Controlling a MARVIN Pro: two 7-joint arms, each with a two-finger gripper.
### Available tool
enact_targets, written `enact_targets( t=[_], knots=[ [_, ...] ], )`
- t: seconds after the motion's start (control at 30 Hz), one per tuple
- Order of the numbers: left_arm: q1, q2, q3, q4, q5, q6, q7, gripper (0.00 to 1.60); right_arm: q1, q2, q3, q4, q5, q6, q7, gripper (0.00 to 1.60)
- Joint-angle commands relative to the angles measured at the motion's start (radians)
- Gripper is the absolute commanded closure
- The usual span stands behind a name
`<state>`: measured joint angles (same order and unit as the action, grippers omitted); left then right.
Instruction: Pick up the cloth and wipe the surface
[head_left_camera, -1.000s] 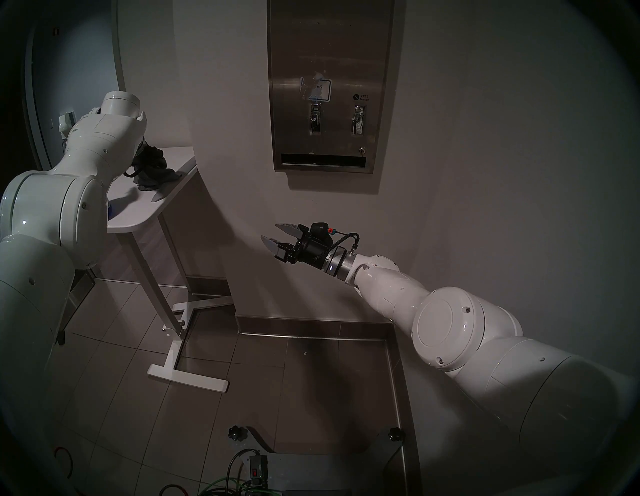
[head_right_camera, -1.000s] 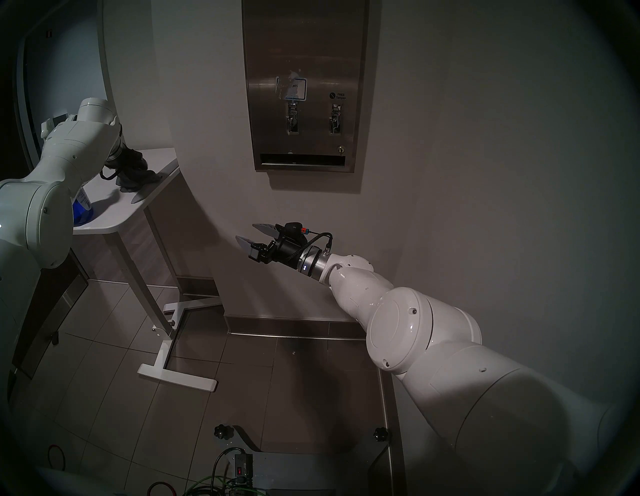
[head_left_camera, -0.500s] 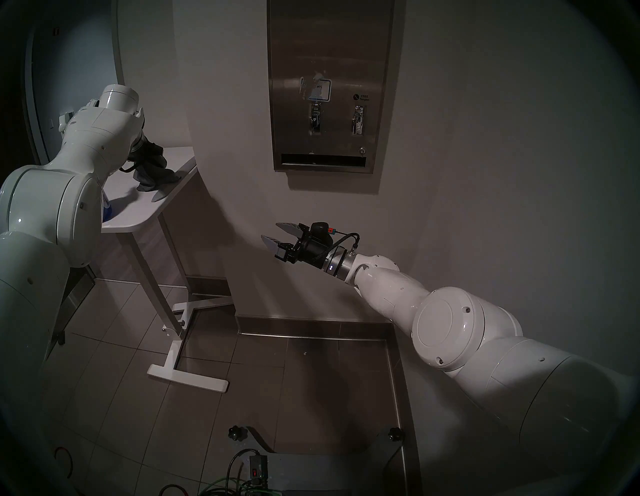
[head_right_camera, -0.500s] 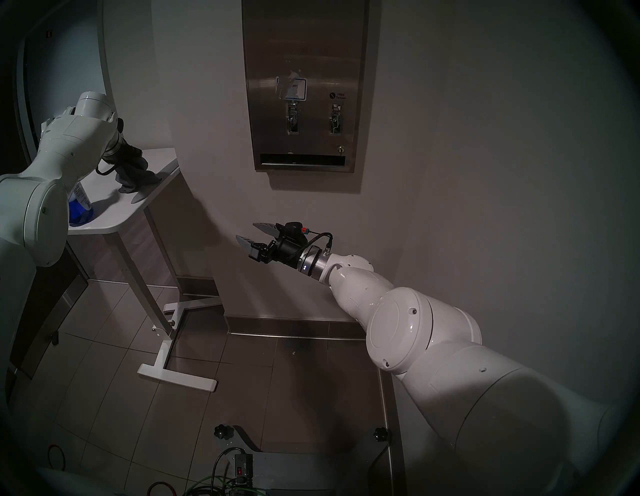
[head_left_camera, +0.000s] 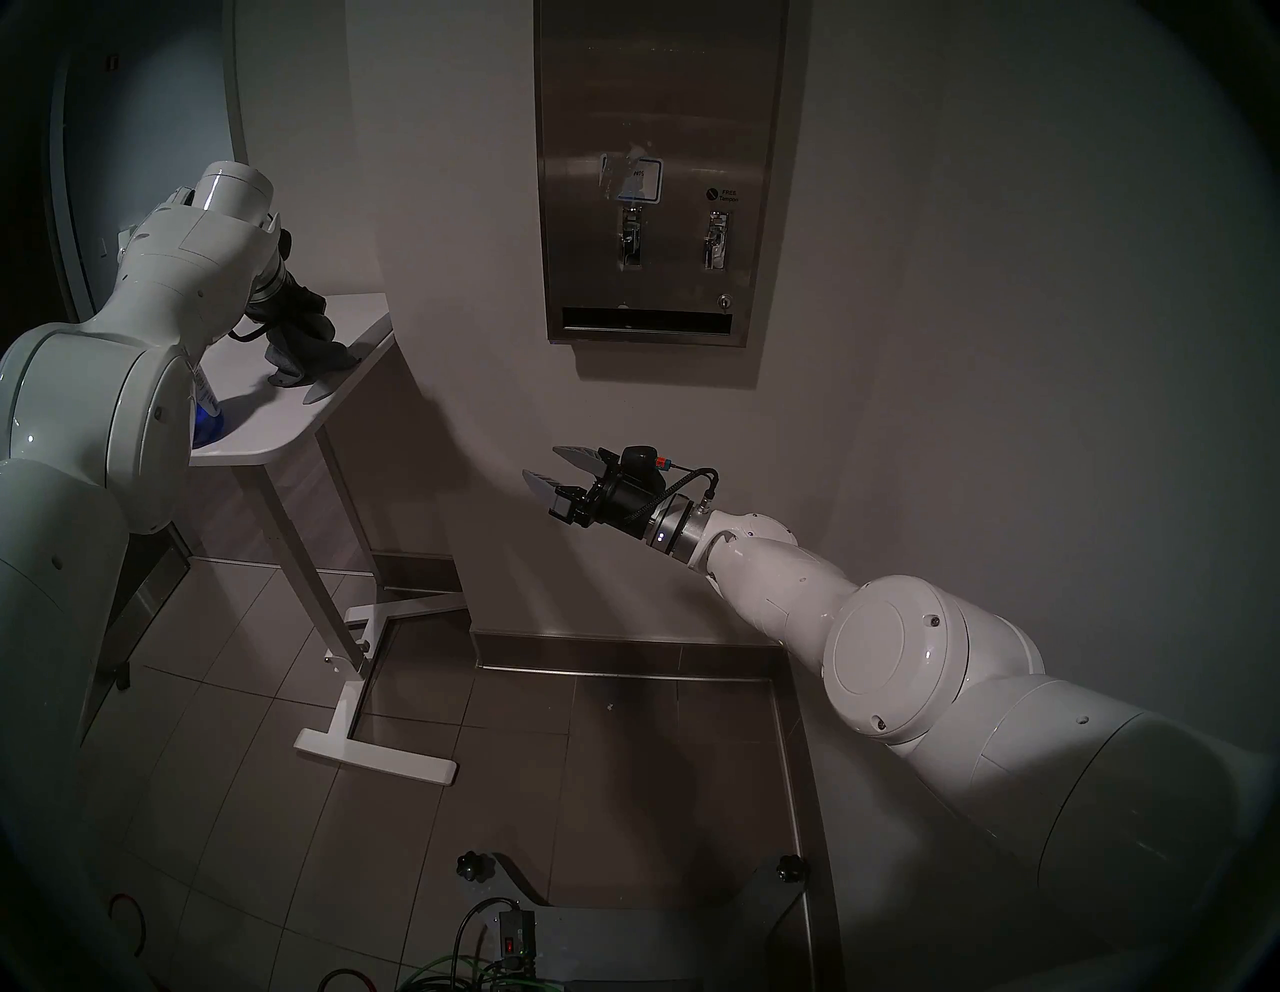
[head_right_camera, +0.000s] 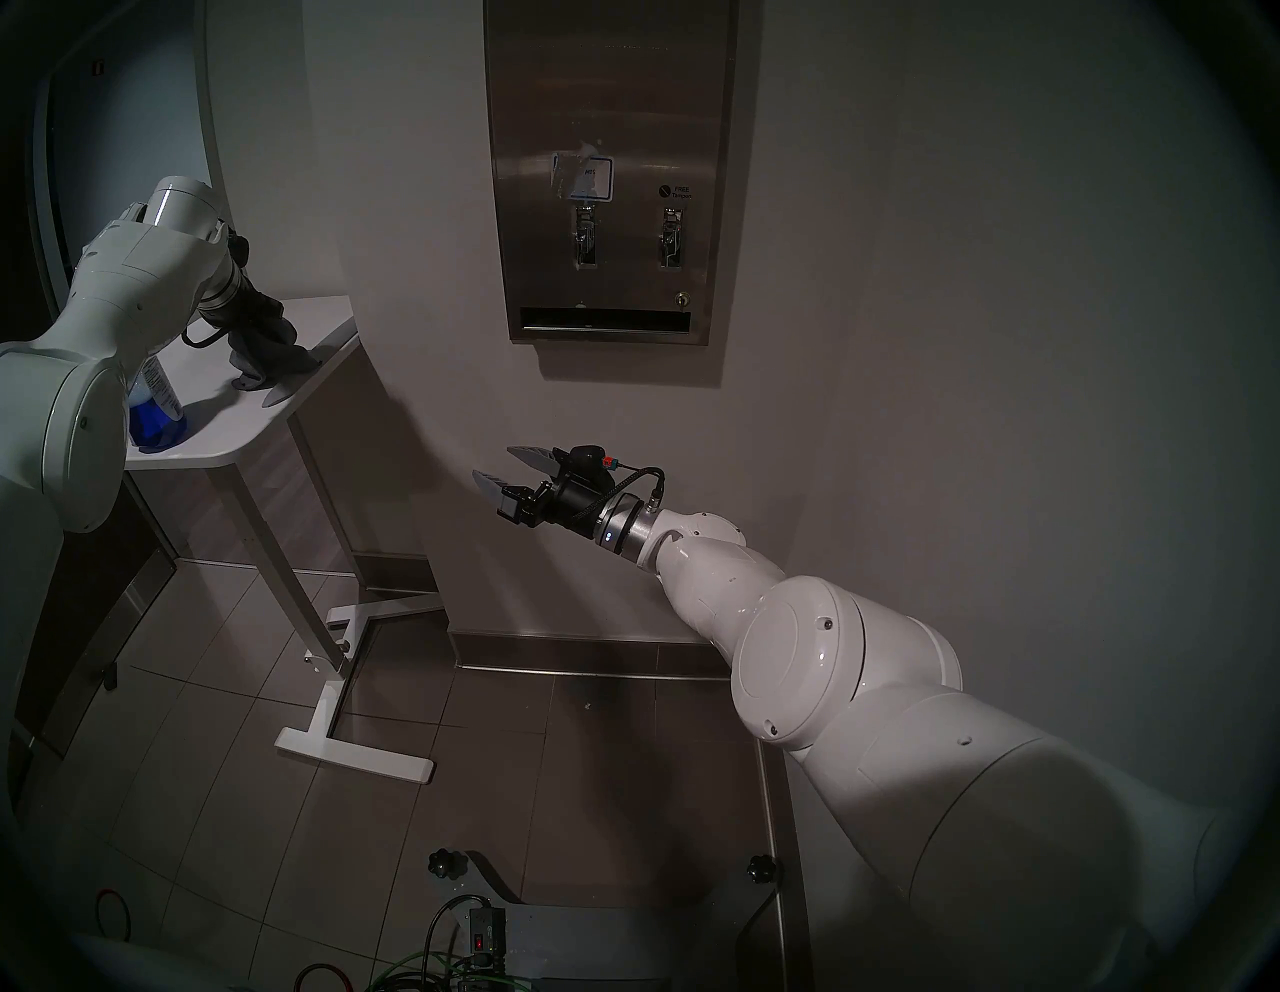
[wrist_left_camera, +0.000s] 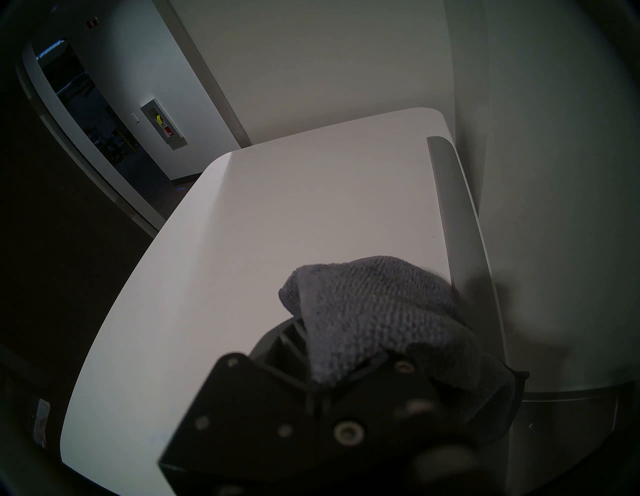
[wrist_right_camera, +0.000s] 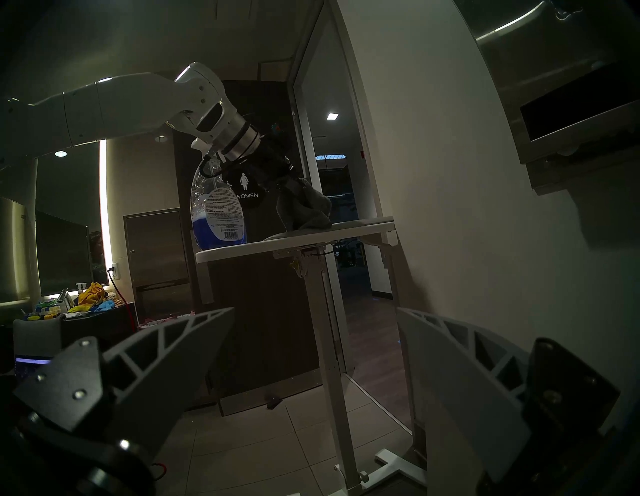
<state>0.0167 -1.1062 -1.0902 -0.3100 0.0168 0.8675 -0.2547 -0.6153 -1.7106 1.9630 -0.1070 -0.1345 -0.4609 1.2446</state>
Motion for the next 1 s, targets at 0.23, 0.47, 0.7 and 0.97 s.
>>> enact_targets(
  t=[0.23, 0.47, 0.7, 0.97],
  knots=[
    [-0.067, 0.035, 0.047, -0.026, 0.026, 0.038, -0.114, 1.60, 0.023, 0.000, 0.006, -0.011, 0.004, -0.004, -0.020, 0.00],
    [-0.062, 0.049, 0.074, -0.022, 0.038, 0.060, -0.176, 1.60, 0.020, -0.001, 0.008, -0.009, 0.004, -0.007, -0.032, 0.00],
    [-0.061, 0.054, 0.099, -0.024, 0.047, 0.078, -0.240, 1.60, 0.017, 0.001, 0.011, -0.007, 0.004, -0.009, -0.045, 0.00],
    [-0.064, 0.049, 0.126, -0.031, 0.054, 0.091, -0.317, 1.60, 0.013, 0.002, 0.013, -0.005, 0.005, -0.009, -0.061, 0.00]
  ],
)
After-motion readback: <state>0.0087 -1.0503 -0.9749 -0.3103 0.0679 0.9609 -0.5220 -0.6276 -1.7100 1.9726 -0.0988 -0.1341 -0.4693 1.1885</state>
